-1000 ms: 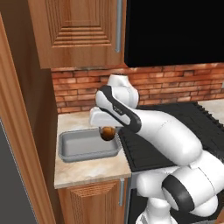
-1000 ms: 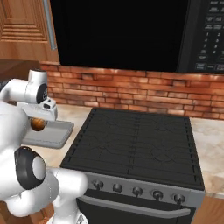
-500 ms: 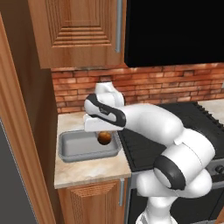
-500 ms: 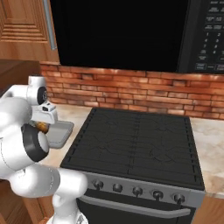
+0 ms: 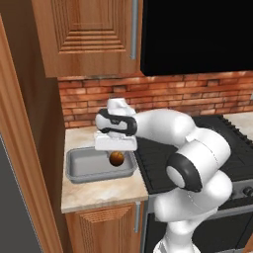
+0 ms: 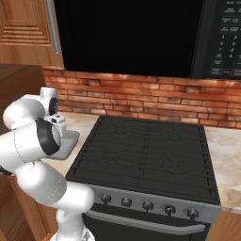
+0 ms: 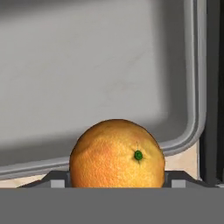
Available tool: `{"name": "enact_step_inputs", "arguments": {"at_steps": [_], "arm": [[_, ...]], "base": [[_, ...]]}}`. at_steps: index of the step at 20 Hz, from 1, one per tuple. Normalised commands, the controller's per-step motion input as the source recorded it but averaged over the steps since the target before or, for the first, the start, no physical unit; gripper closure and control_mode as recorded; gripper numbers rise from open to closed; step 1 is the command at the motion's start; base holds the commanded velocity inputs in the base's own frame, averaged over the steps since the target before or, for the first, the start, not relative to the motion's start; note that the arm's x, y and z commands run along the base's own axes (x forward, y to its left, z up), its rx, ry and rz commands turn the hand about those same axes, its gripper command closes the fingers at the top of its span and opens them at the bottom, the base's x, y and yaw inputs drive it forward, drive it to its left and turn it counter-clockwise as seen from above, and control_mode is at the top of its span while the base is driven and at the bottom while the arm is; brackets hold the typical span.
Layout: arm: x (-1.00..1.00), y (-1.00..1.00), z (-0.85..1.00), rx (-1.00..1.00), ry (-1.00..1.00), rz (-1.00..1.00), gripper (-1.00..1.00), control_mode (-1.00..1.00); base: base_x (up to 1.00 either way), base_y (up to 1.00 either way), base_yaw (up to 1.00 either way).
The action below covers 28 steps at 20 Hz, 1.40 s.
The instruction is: Pick the kiwi and orange from the fridge and place them inside the tupperware on the counter.
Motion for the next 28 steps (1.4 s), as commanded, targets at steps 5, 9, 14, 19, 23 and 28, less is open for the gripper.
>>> {"name": "enact_step_inputs", "arguments": {"at_steps": [5,9,14,19,23,28], "arm": [[0.26,0.05,-0.29,-0.07,0.00,-0.13,1.00,-1.00],[0.22,0.06,-0.26,-0.12,0.00,-0.15,1.00,-1.00],[0.28,0.04,-0.28,-0.18,0.00,-0.16,1.00,-1.00],[0.28,0.03,-0.14,-0.01,0.00,-0.12,1.00,-1.00],[0.28,0.04,-0.10,0.00,0.00,-0.09,1.00,-1.00],[0.22,0.02,-0.13,-0.02,0.00,-0.04,1.00,-1.00]], "base": [[0.00,0.00,0.00],[0.00,0.00,0.00],[0.00,0.00,0.00],[0.00,0.00,0.00],[0.00,0.00,0.00],[0.00,0.00,0.00]]}}
